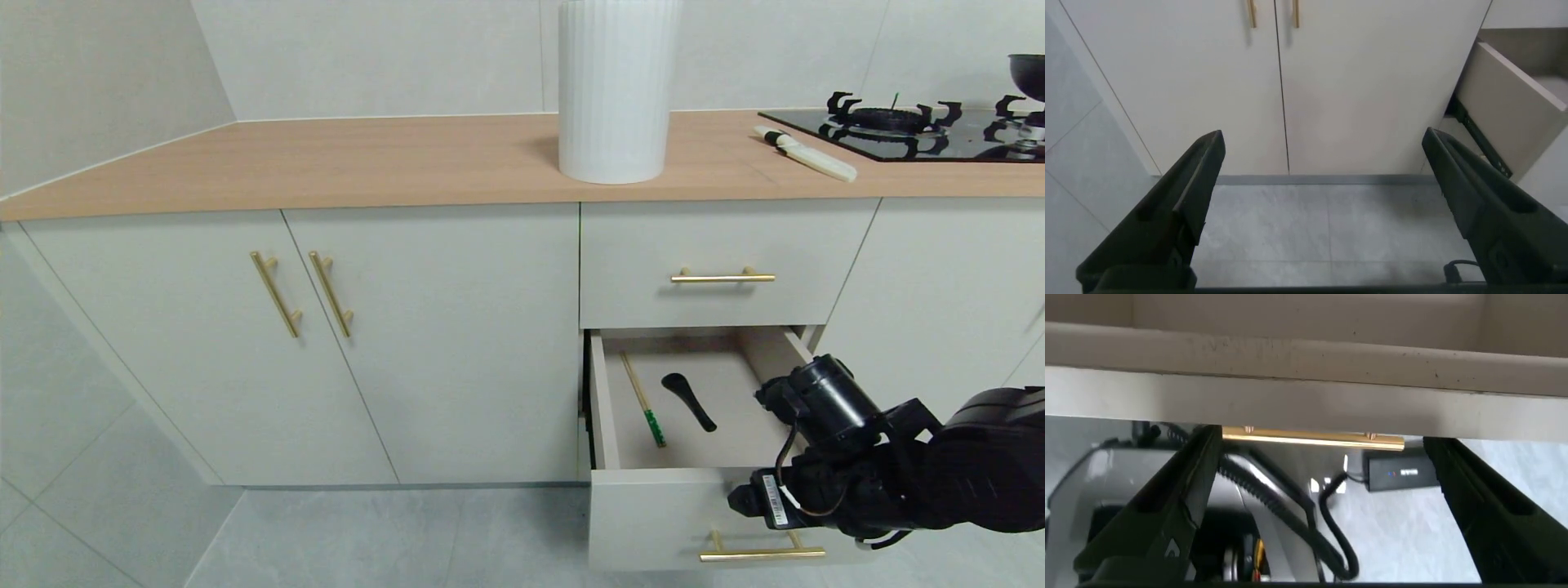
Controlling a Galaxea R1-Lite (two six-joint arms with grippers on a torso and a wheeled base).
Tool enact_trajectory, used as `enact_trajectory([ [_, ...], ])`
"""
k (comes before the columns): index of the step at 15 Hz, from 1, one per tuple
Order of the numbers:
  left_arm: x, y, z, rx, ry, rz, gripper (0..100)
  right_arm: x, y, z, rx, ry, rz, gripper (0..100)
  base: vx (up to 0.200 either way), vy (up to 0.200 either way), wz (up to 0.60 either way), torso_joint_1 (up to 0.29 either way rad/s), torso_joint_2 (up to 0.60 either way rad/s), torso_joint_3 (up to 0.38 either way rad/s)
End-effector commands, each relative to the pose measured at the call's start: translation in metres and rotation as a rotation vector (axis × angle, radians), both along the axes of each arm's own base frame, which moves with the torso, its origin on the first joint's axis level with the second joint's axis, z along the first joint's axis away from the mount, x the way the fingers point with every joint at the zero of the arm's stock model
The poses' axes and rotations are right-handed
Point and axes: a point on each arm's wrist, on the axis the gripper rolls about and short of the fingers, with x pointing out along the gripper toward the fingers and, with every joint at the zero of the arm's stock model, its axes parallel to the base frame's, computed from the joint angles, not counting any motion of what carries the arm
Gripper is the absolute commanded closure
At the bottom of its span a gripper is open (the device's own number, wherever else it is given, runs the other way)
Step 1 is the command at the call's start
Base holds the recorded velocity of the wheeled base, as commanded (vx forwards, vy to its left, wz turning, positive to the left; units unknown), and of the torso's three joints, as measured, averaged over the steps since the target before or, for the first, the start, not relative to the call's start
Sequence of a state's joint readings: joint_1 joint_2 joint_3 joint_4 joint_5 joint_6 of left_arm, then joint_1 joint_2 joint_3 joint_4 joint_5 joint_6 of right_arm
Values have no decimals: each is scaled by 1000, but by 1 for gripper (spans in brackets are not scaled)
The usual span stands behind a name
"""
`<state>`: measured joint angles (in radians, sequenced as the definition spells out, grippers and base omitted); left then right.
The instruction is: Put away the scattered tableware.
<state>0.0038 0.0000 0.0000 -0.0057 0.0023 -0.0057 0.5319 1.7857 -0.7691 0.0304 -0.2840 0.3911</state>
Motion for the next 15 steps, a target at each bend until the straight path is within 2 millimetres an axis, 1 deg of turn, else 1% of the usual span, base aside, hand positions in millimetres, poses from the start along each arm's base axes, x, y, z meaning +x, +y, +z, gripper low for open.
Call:
enact_trajectory([
  [1,0,0,0,0,0,1,0,3,1,-2,-4,-5,-6,0,0,0,0,0,0,0],
  [6,0,0,0,0,0,1,0,15,6,-17,-40,-47,-39,0,0,0,0,0,0,0],
  [10,0,0,0,0,0,1,0,18,8,-16,-18,-82,-41,0,0,0,0,0,0,0],
  [15,0,0,0,0,0,1,0,28,6,-21,6,-128,-66,0,0,0,0,0,0,0],
])
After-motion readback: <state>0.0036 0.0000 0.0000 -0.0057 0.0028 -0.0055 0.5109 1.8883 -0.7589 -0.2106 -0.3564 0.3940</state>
